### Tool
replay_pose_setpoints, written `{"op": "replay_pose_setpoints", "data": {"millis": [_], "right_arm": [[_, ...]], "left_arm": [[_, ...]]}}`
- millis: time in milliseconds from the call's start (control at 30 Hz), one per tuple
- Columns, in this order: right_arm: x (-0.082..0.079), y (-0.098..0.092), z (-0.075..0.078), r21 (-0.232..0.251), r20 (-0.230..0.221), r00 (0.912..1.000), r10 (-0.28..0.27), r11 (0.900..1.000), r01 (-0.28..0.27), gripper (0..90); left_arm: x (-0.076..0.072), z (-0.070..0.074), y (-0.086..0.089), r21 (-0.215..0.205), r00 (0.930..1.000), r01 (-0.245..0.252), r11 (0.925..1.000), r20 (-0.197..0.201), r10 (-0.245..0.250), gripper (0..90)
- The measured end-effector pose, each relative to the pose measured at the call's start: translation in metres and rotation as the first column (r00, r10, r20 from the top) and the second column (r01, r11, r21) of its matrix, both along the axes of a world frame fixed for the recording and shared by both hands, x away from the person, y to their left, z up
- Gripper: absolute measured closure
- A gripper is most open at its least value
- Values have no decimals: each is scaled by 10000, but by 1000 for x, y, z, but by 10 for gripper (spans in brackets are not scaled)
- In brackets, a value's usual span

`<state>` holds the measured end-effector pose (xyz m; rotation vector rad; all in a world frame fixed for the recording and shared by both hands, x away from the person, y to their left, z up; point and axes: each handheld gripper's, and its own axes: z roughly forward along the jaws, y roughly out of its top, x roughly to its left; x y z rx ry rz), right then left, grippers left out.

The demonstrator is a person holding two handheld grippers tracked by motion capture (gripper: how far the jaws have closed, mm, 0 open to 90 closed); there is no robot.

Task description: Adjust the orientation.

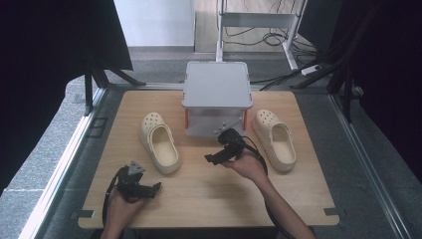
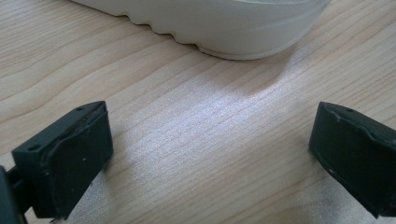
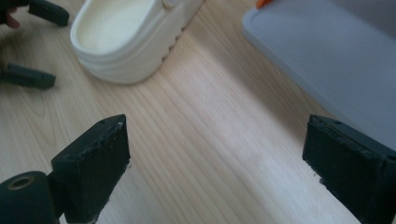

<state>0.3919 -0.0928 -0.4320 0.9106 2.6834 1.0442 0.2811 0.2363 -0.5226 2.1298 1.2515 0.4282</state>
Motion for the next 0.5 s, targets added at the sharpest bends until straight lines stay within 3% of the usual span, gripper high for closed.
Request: {"op": "replay_pose_setpoints", "data": {"millis": [500], "right_arm": [[32, 66, 3, -464, 60, 9998, 175, 9988, -172, 153]], "left_arm": [[0, 0, 0, -18, 10000, -19, 10000, -2, 19, 0]]}}
